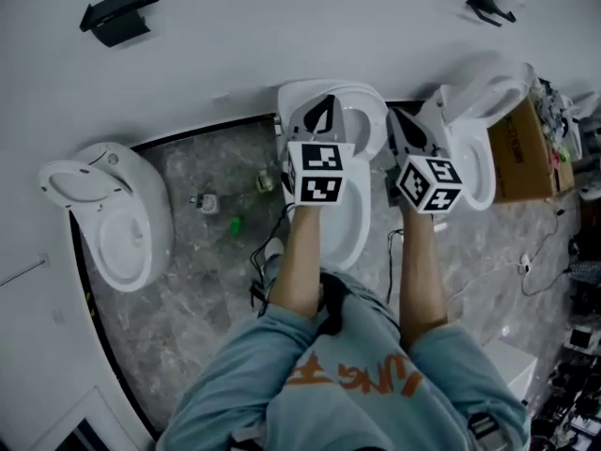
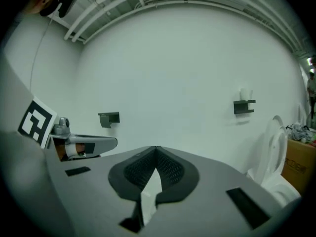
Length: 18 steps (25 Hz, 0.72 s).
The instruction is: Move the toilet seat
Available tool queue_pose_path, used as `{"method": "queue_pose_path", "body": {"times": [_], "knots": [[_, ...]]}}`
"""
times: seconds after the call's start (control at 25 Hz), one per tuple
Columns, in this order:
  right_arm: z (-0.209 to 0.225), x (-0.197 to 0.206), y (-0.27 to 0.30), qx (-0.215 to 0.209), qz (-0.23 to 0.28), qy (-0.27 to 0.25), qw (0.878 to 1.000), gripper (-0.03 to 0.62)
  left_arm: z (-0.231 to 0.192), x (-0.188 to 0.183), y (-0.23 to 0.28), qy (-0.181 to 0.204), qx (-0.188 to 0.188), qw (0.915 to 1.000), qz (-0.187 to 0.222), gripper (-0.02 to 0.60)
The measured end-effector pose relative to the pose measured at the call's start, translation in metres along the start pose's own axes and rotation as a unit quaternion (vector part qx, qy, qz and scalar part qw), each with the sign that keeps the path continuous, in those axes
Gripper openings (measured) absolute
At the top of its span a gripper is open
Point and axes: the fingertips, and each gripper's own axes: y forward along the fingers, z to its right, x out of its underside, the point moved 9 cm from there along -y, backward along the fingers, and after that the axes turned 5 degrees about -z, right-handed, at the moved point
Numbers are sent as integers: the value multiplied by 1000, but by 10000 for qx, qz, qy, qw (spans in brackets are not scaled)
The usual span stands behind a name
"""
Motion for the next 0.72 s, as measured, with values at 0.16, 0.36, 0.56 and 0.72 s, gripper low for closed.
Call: {"method": "queue_pose_path", "body": {"times": [0.16,0.36,0.56,0.72], "knots": [[5,-13,-28,-221,465,118,9986,-2,33,-3,-26,125,-381,9990,215,2],[14,-17,-58,-384,620,-257,9970,-2,76,-6,-41,558,-764,9950,312,2],[31,-14,-80,-547,650,-415,9955,-2,111,-10,-51,718,-1041,9912,403,2],[37,-14,-88,-684,687,-439,9943,-2,122,-9,-58,832,-1176,9889,361,2]]}}
